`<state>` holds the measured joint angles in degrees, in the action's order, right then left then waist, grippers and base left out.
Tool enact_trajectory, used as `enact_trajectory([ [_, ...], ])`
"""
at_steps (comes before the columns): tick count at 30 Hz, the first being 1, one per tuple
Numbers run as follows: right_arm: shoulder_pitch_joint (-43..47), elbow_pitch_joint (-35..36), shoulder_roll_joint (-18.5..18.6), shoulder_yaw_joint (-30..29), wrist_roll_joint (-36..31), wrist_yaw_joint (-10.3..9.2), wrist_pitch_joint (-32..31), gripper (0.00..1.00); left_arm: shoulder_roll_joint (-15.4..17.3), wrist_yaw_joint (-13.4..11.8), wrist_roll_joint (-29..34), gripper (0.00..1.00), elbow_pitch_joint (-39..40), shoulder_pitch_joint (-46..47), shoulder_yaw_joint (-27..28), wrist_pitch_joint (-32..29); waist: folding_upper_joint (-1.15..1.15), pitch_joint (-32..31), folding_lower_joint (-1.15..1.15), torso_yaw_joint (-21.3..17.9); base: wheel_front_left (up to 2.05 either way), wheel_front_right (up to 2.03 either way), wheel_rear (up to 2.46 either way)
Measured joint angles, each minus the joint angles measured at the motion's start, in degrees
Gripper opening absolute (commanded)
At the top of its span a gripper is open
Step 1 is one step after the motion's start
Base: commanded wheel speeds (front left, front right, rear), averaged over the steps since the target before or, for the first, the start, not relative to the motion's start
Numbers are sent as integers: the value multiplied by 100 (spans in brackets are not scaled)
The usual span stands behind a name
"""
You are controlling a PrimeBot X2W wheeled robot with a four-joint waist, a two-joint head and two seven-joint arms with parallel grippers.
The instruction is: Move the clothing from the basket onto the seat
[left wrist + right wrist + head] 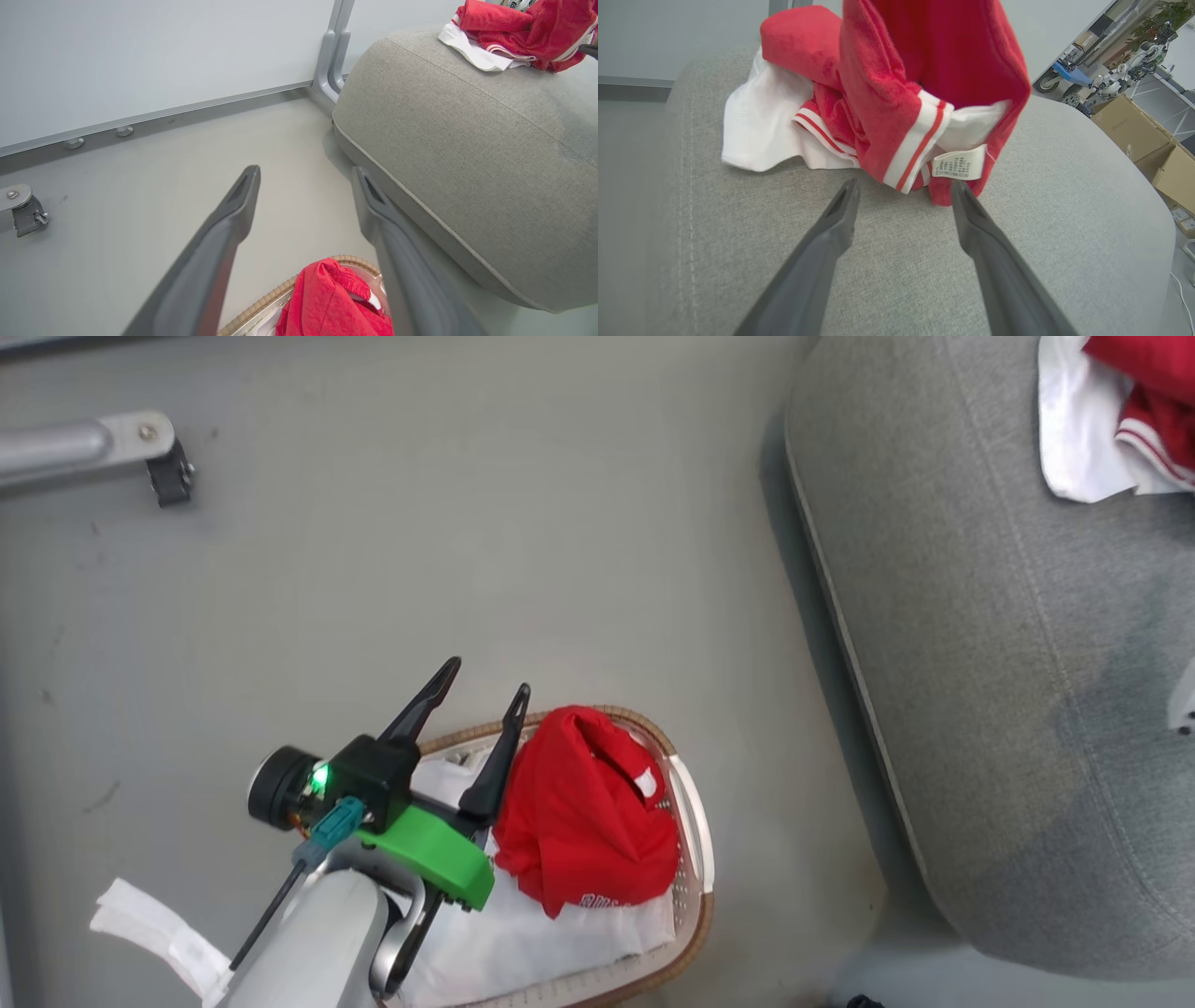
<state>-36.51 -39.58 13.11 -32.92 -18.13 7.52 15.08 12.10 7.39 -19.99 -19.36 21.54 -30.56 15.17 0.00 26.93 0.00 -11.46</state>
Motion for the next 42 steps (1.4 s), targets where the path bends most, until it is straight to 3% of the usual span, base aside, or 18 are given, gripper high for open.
enact_trajectory([
  [3,318,229,-163,414,632,0,0,100,-98,0,45,100,-111,-215,270,0,0,-311,0,9,0,0,0],
  [9,815,889,-47,1439,1541,0,0,100,-265,0,196,100,-212,-604,914,0,0,-879,0,112,0,0,0],
  [20,1499,1573,-445,2687,2162,0,-1,100,-571,0,561,100,-285,-1301,2260,0,0,-1729,0,551,0,0,0],
  [30,2216,1666,-794,2969,2273,0,0,100,-766,0,903,100,-245,-1707,3015,0,0,-2298,0,965,0,0,0],
  [42,2731,1601,-945,3089,2325,0,0,100,-881,0,964,100,-166,-2120,3176,0,0,-2703,-1,1181,0,0,0],
])
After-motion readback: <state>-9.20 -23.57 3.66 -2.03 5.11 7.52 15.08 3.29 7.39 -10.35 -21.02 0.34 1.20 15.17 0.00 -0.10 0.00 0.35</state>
